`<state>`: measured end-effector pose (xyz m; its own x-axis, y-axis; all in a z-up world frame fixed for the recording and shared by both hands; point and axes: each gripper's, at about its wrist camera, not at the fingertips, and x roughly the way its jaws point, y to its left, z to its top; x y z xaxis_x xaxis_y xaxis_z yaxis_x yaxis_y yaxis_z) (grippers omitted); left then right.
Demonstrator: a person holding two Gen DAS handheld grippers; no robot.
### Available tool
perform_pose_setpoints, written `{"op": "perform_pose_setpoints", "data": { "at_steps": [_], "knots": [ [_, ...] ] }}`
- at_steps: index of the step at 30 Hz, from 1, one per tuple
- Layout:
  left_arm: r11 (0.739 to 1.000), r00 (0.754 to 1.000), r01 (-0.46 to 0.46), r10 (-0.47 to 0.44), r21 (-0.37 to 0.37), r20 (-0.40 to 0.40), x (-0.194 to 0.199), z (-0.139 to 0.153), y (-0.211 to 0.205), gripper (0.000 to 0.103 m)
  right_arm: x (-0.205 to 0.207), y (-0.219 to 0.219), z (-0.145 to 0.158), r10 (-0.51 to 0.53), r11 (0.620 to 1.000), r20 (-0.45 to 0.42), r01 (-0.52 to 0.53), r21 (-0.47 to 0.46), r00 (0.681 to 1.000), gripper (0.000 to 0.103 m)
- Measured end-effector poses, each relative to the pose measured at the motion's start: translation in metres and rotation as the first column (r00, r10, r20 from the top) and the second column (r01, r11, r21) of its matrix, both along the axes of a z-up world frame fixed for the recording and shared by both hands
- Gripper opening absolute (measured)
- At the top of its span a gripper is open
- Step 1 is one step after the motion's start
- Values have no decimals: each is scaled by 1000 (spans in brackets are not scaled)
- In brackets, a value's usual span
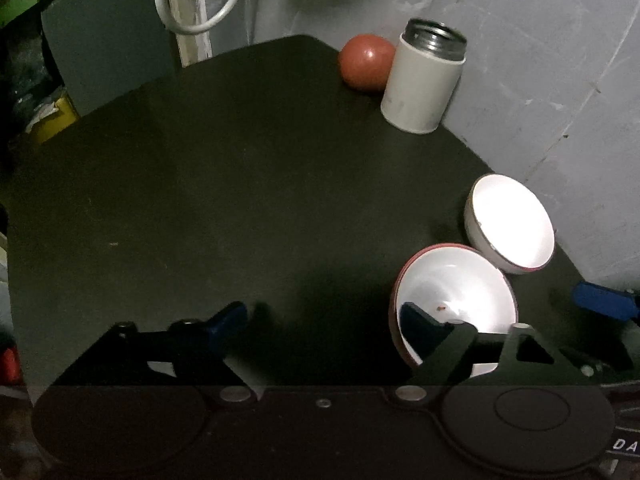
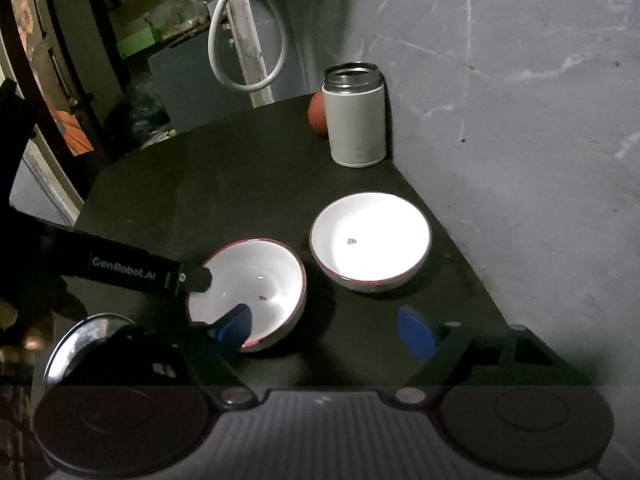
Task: Organize plates and bowls
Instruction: 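Reach both tools to the larger red-rimmed white bowl and clamp its rim, then lift the white bowl with both tools and carry it over the steel bowl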
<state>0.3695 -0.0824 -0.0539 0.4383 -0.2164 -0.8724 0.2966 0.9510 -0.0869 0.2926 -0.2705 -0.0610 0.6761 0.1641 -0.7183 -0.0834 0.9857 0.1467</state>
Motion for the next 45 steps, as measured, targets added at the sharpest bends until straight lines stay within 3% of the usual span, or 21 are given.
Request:
{"op": "perform_pose_setpoints", "data": {
  "at_steps": [4,8,13,19,26,34,45],
  "knots": [
    [1000,1000,8,-8,-17,-14,2,-3,-2,73,8,3,-4,-3,1000,-19,3,21,1000,73],
    [999,999,20,-21,-33,-29,3,-5,-7,58,15,7,-8,6,1000,-33,-5,30,999,65],
    [998,999,12,-14,-62,-44,2,-8,-10,44,19,9,-13,11,999,-54,-9,35,998,45],
    [996,998,19,-23,-88,-50,0,-8,-14,29,20,11,-15,18,998,-63,-14,58,998,29],
    [993,997,47,-52,-109,-52,-2,-8,-20,8,23,13,-17,16,997,-70,-10,78,997,22],
    [994,998,40,-45,-103,-47,-5,-4,-19,6,19,9,-13,0,994,-50,6,105,999,14],
    [991,998,52,-47,-127,48,-22,33,-21,6,0,-3,10,-12,991,27,9,130,1000,13]
  ]
}}
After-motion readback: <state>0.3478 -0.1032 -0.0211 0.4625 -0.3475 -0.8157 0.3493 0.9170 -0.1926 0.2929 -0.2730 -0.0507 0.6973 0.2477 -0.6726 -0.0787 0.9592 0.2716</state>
